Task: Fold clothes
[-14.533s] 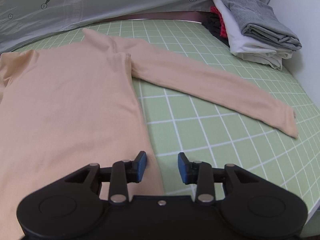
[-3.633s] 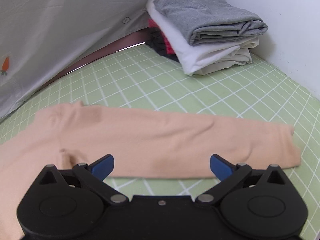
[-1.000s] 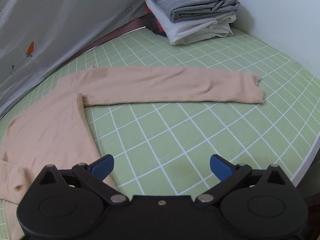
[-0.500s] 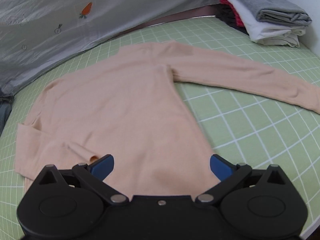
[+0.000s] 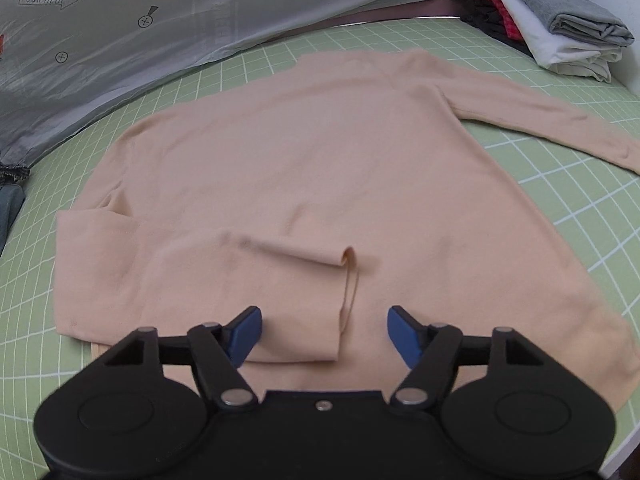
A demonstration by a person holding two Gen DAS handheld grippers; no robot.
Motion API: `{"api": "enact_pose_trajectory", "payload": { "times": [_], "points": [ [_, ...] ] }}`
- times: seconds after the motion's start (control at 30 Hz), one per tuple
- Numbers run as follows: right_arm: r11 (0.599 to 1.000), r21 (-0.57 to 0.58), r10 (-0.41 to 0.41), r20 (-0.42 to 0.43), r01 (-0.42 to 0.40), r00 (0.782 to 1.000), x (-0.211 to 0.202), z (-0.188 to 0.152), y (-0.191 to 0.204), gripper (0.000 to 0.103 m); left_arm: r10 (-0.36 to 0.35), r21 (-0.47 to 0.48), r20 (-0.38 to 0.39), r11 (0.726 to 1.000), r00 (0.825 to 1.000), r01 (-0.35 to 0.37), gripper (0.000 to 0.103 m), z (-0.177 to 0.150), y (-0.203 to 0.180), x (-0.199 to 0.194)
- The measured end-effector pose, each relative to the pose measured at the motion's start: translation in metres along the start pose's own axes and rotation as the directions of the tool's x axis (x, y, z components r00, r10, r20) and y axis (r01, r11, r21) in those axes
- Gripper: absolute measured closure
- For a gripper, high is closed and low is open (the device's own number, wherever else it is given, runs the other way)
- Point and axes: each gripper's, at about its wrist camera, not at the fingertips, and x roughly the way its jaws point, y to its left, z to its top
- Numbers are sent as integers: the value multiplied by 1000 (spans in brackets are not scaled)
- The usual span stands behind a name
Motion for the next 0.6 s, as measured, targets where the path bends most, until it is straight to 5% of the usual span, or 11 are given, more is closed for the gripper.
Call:
{"api": "enact_pose_trajectory", "payload": {
  "times": [0.13,0.27,0.6],
  "points": [
    [1000,-9,-5,28,5,1000,-1,-2,9,61,-7,17,-7,1000,1000,7,19,7,8,5],
    [1000,6,-6,43,6,999,-4,0,5,101,-15,6,-15,1000,1000,15,19,9,5,9],
    [987,-125,122,143,-105,982,-35,55,-24,101,-30,-104,-41,994,999,25,19,-7,-49,25]
  ]
}}
